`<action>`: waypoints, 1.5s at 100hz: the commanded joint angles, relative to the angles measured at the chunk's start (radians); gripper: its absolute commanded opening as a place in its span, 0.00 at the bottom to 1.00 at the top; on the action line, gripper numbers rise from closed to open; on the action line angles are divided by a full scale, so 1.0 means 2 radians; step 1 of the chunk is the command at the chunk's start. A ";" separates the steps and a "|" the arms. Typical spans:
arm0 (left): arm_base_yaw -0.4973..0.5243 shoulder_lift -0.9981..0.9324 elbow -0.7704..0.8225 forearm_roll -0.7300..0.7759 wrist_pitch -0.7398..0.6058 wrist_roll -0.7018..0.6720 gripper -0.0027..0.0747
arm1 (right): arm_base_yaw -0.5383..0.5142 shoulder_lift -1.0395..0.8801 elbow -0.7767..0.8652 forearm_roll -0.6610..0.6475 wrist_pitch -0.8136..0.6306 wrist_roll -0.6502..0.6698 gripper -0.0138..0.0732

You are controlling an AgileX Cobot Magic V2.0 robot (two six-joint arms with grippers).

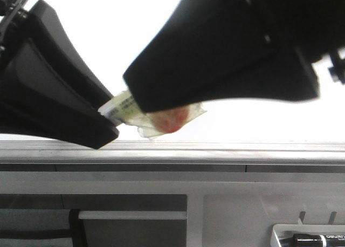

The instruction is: Write number 5 on whiteboard

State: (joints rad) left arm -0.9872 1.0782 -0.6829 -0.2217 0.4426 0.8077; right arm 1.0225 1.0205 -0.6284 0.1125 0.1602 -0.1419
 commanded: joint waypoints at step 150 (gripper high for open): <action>0.025 -0.134 -0.013 -0.048 -0.079 -0.051 0.71 | -0.018 -0.005 -0.018 -0.003 -0.063 -0.006 0.09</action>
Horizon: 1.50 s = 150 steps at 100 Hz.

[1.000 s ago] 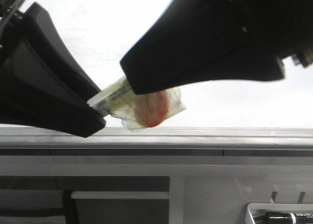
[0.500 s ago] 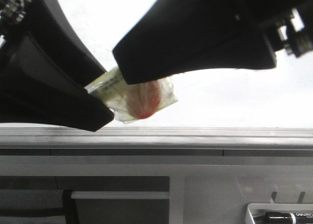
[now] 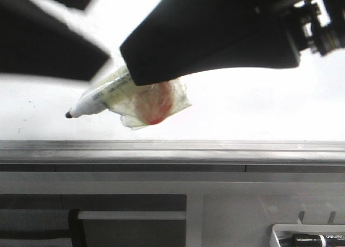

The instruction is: Write number 5 on whiteboard

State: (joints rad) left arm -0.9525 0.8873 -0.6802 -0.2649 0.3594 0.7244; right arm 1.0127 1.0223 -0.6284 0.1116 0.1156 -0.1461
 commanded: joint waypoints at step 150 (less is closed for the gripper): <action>0.301 -0.294 0.129 -0.101 -0.026 -0.256 0.01 | -0.186 0.078 -0.129 -0.062 -0.013 -0.003 0.12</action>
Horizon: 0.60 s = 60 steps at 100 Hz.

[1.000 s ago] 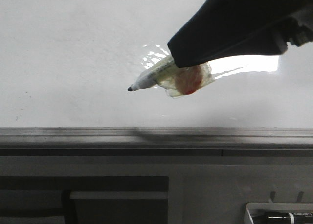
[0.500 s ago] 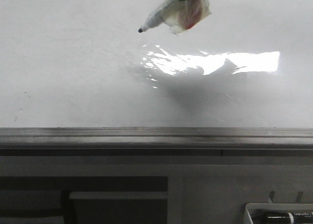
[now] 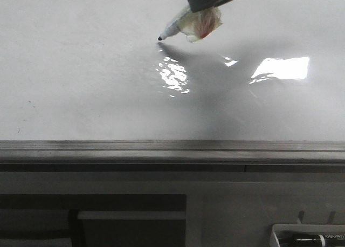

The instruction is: Write number 5 on whiteboard

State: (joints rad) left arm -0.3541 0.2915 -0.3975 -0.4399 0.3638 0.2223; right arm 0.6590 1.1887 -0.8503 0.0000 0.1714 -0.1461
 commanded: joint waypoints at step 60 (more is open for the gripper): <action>0.002 0.004 -0.013 -0.015 -0.029 -0.005 0.01 | -0.016 0.010 -0.016 0.024 0.045 -0.003 0.12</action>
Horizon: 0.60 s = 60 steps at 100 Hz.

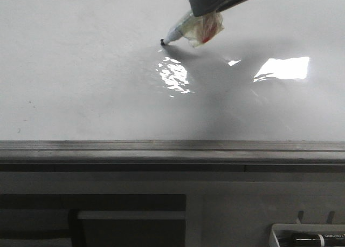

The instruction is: Write number 5 on whiteboard

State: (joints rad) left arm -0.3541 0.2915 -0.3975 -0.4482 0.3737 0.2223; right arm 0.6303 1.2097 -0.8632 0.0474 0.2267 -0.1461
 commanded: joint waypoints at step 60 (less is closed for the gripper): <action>0.002 0.004 -0.013 -0.011 -0.035 -0.005 0.01 | -0.001 -0.007 -0.010 -0.007 0.048 0.004 0.12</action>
State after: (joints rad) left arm -0.3541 0.2915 -0.3975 -0.4482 0.3737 0.2223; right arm 0.6544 1.2118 -0.8632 0.0694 0.3094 -0.1400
